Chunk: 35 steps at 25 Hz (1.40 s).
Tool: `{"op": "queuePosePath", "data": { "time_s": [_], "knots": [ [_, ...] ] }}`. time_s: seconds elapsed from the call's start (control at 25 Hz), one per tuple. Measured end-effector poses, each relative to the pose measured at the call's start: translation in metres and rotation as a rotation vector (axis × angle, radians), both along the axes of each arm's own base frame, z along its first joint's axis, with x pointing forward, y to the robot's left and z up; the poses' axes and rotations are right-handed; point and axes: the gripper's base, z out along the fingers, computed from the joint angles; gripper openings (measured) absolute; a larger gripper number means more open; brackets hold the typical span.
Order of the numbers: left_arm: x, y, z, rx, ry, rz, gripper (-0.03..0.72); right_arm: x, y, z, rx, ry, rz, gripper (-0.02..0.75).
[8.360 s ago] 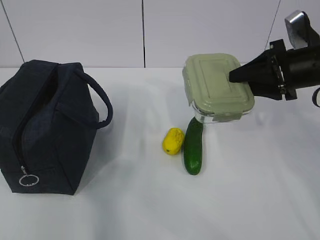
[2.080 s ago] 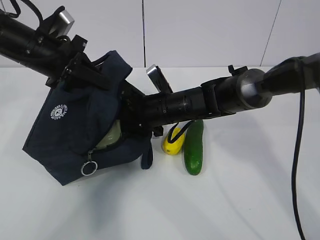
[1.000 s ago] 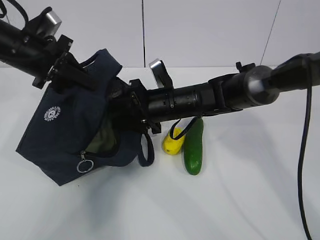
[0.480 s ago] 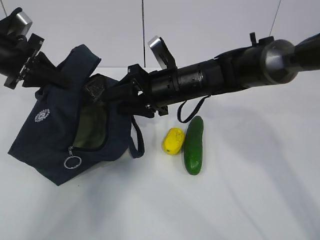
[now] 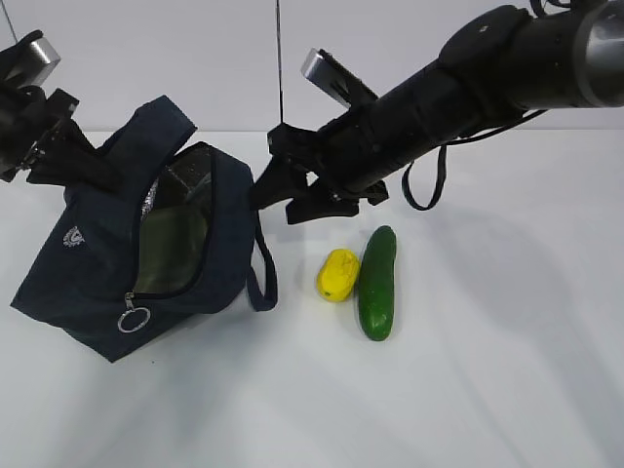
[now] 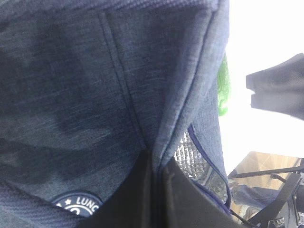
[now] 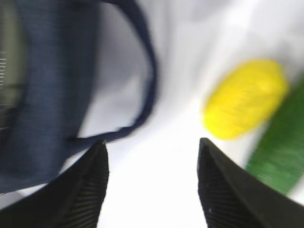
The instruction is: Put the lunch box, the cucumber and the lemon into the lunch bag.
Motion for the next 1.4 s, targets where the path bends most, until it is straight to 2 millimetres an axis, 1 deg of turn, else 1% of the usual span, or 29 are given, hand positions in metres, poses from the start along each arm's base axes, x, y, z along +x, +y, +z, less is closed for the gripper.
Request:
{"op": "queuePosePath", "data": {
  "time_s": [0.12, 0.24, 0.44, 0.56, 0.72, 0.92, 1.12, 1.32, 1.4],
  "knots": [
    [0.000, 0.000, 0.000, 0.000, -0.001, 0.000, -0.008, -0.001, -0.008, -0.004, -0.116, 0.052, -0.053, 0.460],
    [0.000, 0.000, 0.001, -0.006, 0.000, 0.004, -0.008, -0.002, -0.018, -0.011, -0.242, 0.116, -0.122, 0.460],
    [0.000, 0.000, 0.001, -0.006, 0.000, 0.004, -0.009, -0.004, -0.039, -0.023, -0.490, 0.193, -0.224, 0.460],
    [0.000, 0.000, 0.001, -0.008, -0.001, 0.005, -0.009, -0.006, -0.047, -0.026, -0.579, 0.230, -0.263, 0.461],
    [0.000, 0.000, 0.001, -0.008, -0.001, 0.005, -0.009, -0.006, -0.052, -0.027, -0.616, 0.248, -0.312, 0.461],
    [0.000, 0.000, 0.001, -0.008, -0.001, 0.005, -0.009, -0.004, -0.052, -0.028, -0.616, 0.244, -0.333, 0.461],
    [0.000, 0.000, 0.001, -0.008, -0.001, 0.005, -0.009, 0.000, -0.052, -0.042, -0.632, 0.246, -0.334, 0.461],
    [0.000, 0.000, 0.001, -0.008, -0.001, 0.005, -0.009, 0.004, -0.051, -0.044, -0.622, 0.216, -0.347, 0.461],
    [0.000, 0.000, 0.001, -0.008, -0.001, 0.005, -0.009, 0.005, -0.051, -0.048, -0.625, 0.222, -0.347, 0.461]
  ]
}}
